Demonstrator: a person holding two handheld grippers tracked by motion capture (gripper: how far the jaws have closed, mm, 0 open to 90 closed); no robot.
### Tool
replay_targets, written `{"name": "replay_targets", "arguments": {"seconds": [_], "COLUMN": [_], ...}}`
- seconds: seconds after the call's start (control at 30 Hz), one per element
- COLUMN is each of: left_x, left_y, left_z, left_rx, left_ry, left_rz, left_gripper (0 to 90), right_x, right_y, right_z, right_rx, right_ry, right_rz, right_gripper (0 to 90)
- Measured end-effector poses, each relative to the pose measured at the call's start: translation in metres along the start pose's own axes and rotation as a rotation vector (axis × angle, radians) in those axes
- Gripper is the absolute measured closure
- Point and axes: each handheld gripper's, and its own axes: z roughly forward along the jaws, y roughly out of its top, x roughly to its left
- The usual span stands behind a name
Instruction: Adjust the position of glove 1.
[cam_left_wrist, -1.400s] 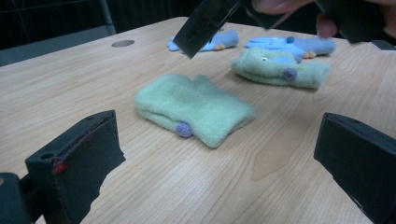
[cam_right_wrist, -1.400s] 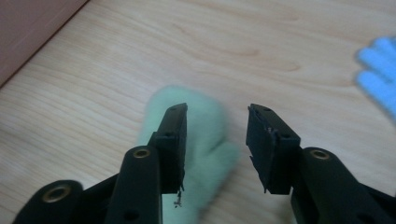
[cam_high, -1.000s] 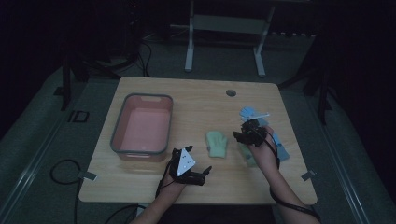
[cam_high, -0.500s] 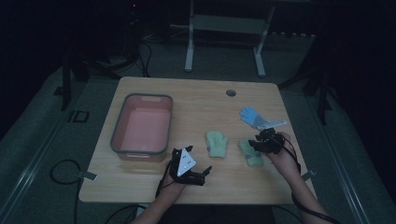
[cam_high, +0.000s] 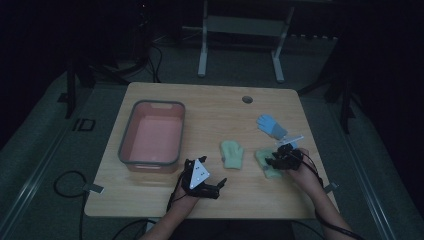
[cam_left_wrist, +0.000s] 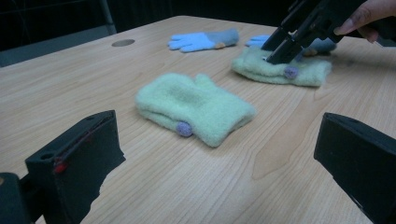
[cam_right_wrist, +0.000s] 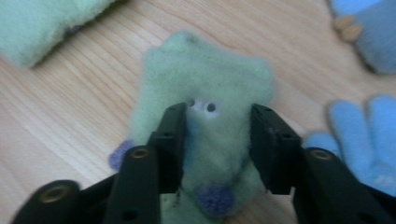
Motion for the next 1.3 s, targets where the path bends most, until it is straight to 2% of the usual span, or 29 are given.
{"name": "replay_targets", "arguments": {"seconds": [0.07,0.1,0.13,0.17,0.2,0.27,0.3,0.33,0.4,0.43,0.47,0.5,0.53,0.6,0.67,0.73,0.77,0.93,1.07,1.17,1.3], "left_x": [0.0,0.0,0.0,0.0,0.0,0.0,0.0,0.0,0.0,0.0,0.0,0.0,0.0,0.0,0.0,0.0,0.0,0.0,0.0,0.0,0.0], "left_y": [0.0,0.0,0.0,0.0,0.0,0.0,0.0,0.0,0.0,0.0,0.0,0.0,0.0,0.0,0.0,0.0,0.0,0.0,0.0,0.0,0.0], "left_z": [0.0,0.0,0.0,0.0,0.0,0.0,0.0,0.0,0.0,0.0,0.0,0.0,0.0,0.0,0.0,0.0,0.0,0.0,0.0,0.0,0.0], "left_rx": [0.0,0.0,-0.001,0.0,0.0,0.0,0.0,0.0,0.001,0.001,0.0,0.0,0.0,0.0,0.0,0.002,0.002,0.0,-0.001,0.0,0.0], "left_ry": [0.0,0.001,0.0,0.001,0.0,0.001,0.001,0.002,0.003,0.003,0.004,0.004,0.004,0.005,0.005,0.005,0.006,0.006,0.006,0.005,0.005], "left_rz": [0.001,0.002,0.0,0.0,-0.001,0.0,0.0,0.0,-0.001,-0.001,-0.003,-0.003,-0.001,-0.003,-0.004,-0.003,-0.003,-0.002,-0.002,0.001,0.0], "left_gripper": [0.5,0.5,0.5,0.5,0.5,0.5,0.5,0.5,0.5,0.5,0.5,0.5,0.5,0.5,0.5,0.5,0.5,0.5,0.5,0.5,0.5], "right_x": [-0.001,-0.001,0.002,0.002,0.006,0.011,0.011,0.013,0.017,0.017,0.022,0.022,0.025,0.027,0.029,0.033,0.033,0.041,0.042,0.041,0.041], "right_y": [0.0,0.0,0.0,0.0,0.0,0.002,0.002,0.006,0.013,0.013,0.021,0.021,0.031,0.036,0.041,0.045,0.045,0.044,0.04,0.034,0.029], "right_z": [0.001,0.001,0.001,0.001,0.001,0.0,0.0,-0.004,-0.013,-0.013,-0.021,-0.021,-0.03,-0.036,-0.04,-0.043,-0.043,-0.03,-0.019,-0.009,0.001], "right_rx": [0.002,0.002,-0.001,-0.001,-0.003,-0.002,-0.002,-0.02,-0.061,-0.061,-0.098,-0.098,-0.123,-0.149,-0.161,-0.168,-0.168,-0.142,-0.13,-0.127,-0.127], "right_ry": [0.019,0.019,0.022,0.022,0.001,-0.028,-0.028,-0.041,-0.057,-0.057,-0.081,-0.081,-0.091,-0.108,-0.131,-0.161,-0.161,-0.179,-0.19,-0.169,-0.175], "right_rz": [0.008,0.008,0.013,0.013,0.024,0.04,0.04,0.082,0.118,0.118,0.142,0.142,0.176,0.198,0.227,0.243,0.243,0.297,0.324,0.391,0.439], "right_gripper": [65.3,65.3,73.6,73.6,77.9,80.9,80.9,83.1,83.5,83.5,83.7,83.7,83.7,83.6,83.7,83.7,83.7,83.7,83.7,83.6,83.3]}}
